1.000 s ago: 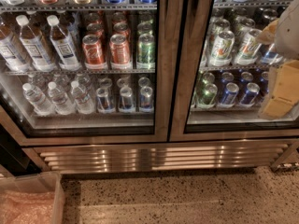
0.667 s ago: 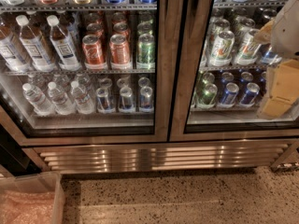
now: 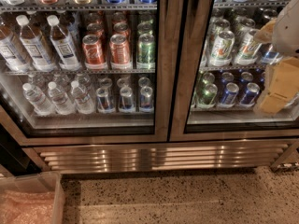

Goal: Open left fridge door

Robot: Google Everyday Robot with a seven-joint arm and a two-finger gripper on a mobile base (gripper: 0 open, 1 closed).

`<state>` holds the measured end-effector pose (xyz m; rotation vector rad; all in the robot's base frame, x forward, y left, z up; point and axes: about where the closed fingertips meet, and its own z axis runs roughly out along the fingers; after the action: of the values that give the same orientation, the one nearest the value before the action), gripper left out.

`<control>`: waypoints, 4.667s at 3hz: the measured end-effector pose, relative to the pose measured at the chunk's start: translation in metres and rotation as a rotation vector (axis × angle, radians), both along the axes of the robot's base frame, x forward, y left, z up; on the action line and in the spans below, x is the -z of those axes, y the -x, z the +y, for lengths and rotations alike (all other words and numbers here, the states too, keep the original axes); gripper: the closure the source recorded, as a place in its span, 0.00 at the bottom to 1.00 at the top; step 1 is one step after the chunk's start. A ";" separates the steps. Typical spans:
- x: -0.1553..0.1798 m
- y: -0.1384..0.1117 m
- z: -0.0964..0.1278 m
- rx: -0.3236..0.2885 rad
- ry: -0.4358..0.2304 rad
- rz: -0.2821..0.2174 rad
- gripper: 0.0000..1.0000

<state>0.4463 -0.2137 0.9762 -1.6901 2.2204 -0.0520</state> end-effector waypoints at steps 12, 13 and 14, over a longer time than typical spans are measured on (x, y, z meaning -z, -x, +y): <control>-0.024 -0.089 0.155 -0.327 -0.556 -0.108 0.00; -0.024 -0.089 0.155 -0.327 -0.556 -0.108 0.00; -0.024 -0.090 0.151 -0.326 -0.557 -0.108 0.00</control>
Offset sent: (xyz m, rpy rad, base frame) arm 0.0730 0.0087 0.0241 0.5147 -0.1715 -0.1127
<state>0.5360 -0.0625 0.9998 -1.6437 1.6449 0.4947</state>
